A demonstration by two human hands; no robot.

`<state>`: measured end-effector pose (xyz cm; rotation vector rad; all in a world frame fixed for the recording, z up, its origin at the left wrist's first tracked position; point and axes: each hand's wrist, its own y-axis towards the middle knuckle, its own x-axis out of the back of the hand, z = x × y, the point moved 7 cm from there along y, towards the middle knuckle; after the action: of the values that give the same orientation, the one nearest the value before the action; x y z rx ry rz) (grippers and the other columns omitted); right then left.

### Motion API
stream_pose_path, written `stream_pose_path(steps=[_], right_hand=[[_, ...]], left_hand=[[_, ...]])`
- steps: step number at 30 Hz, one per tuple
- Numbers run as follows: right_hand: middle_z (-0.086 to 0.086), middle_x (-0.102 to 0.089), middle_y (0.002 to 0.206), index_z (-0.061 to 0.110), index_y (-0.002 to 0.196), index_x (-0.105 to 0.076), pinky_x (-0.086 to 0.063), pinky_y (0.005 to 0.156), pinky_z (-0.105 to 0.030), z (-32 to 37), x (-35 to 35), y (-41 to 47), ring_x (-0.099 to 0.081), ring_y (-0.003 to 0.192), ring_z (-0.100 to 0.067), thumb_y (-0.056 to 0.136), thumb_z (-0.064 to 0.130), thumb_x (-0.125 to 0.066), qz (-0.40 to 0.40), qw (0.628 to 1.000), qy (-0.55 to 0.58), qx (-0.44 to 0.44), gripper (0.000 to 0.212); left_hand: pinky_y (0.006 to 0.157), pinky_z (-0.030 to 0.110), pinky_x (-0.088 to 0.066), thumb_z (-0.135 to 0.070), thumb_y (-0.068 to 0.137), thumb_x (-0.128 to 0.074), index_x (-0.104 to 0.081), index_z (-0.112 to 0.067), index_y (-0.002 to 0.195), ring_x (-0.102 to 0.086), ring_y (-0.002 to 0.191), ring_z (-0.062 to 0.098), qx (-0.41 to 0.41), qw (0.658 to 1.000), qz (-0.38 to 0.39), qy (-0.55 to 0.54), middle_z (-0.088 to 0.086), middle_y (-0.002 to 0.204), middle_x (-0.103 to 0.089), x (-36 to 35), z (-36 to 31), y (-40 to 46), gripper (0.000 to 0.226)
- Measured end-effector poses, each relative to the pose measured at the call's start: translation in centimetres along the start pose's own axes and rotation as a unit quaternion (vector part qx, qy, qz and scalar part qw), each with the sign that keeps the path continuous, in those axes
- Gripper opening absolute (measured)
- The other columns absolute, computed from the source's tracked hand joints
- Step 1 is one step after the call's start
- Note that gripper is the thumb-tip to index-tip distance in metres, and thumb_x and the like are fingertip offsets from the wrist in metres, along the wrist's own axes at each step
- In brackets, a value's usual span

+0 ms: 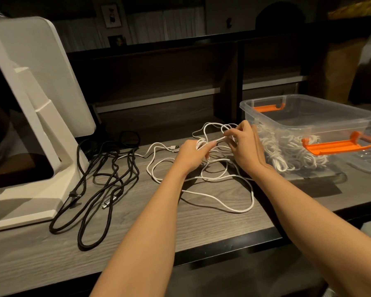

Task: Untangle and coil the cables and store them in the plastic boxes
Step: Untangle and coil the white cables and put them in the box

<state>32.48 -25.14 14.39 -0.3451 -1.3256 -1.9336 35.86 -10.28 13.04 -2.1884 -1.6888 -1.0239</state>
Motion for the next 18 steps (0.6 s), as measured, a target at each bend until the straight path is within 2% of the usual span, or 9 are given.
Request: stream_pose_path(steps=[2,5,9,11,13,14,16,18], right_hand=[[0.000,-0.041,0.095,0.015,0.110,-0.069,-0.031,0.068,-0.026,0.2,0.2,0.2,-0.031,0.094,-0.010,0.090,0.021,-0.064,-0.013,1.000,0.015,0.005,0.021],[0.000,-0.040,0.097,0.013,0.111,-0.068,-0.028,0.066,-0.021,0.3,0.3,0.3,-0.027,0.095,-0.008,0.091,0.025,-0.062,-0.018,1.000,0.006,0.003,0.024],[-0.004,-0.042,0.107,0.014,0.101,-0.070,-0.031,0.069,-0.024,0.7,-0.1,0.1,-0.030,0.099,-0.013,0.087,0.024,-0.069,0.004,0.999,-0.045,0.002,0.018],[-0.005,-0.041,0.120,0.014,0.101,-0.068,-0.034,0.072,-0.025,1.0,-0.3,-0.2,-0.032,0.110,-0.018,0.084,0.016,-0.071,0.021,0.998,-0.059,-0.008,0.018],[-0.006,-0.040,0.127,0.015,0.106,-0.066,-0.041,0.074,-0.030,1.0,-0.9,-0.3,-0.034,0.120,-0.023,0.083,0.008,-0.070,0.054,0.997,-0.050,-0.016,0.025],[-0.005,-0.043,0.126,0.016,0.108,-0.065,-0.044,0.076,-0.033,0.7,-1.2,-0.3,-0.037,0.120,-0.024,0.083,0.006,-0.068,0.072,0.996,-0.038,-0.026,0.027],[-0.004,-0.055,0.116,0.017,0.106,-0.066,-0.048,0.077,-0.037,-0.1,-1.5,-0.2,-0.050,0.111,-0.024,0.085,0.007,-0.063,0.091,0.995,-0.020,-0.045,0.024],[-0.004,-0.062,0.103,0.017,0.100,-0.067,-0.048,0.071,-0.036,-0.9,-1.4,-0.1,-0.057,0.095,-0.023,0.087,0.010,-0.061,0.087,0.994,-0.013,-0.062,0.017]], left_hand=[[0.060,0.026,-0.039,-0.048,0.099,-0.044,-0.061,-0.013,0.067,-0.049,0.058,0.011,0.009,0.999,0.038,-0.019,0.003,0.066,-0.058,-0.4,-0.2,-0.4,0.050],[0.051,0.019,-0.034,-0.044,0.101,-0.043,-0.056,-0.015,0.067,-0.042,0.046,0.002,0.014,0.994,0.080,-0.069,-0.008,0.055,-0.049,-1.2,-0.6,-0.9,0.046],[0.045,0.015,-0.032,-0.038,0.103,-0.039,-0.061,-0.012,0.076,-0.037,0.041,0.002,0.013,0.986,0.045,-0.158,-0.005,0.053,-0.044,-0.9,-0.7,-0.6,0.044],[0.044,0.014,-0.034,-0.038,0.104,-0.037,-0.066,-0.012,0.096,-0.039,0.043,0.003,0.028,0.984,-0.005,-0.174,-0.001,0.061,-0.052,-0.6,-0.5,-0.4,0.040],[0.043,0.014,-0.032,-0.039,0.104,-0.036,-0.062,-0.014,0.117,-0.037,0.044,0.004,0.048,0.975,-0.046,-0.210,0.002,0.080,-0.063,-0.3,-0.2,-0.3,0.037],[0.042,0.014,-0.030,-0.039,0.104,-0.036,-0.059,-0.017,0.121,-0.035,0.043,0.003,0.055,0.967,-0.057,-0.244,0.003,0.091,-0.065,-0.2,-0.1,-0.3,0.036],[0.046,0.014,-0.032,-0.041,0.104,-0.033,-0.058,-0.023,0.120,-0.037,0.049,0.003,0.064,0.939,-0.059,-0.333,0.002,0.106,-0.065,-0.2,0.0,-0.3,0.034],[0.062,0.020,-0.041,-0.042,0.105,-0.029,-0.064,-0.023,0.109,-0.051,0.071,0.006,0.078,0.905,-0.049,-0.415,-0.003,0.109,-0.066,0.0,0.0,-0.3,0.040]])
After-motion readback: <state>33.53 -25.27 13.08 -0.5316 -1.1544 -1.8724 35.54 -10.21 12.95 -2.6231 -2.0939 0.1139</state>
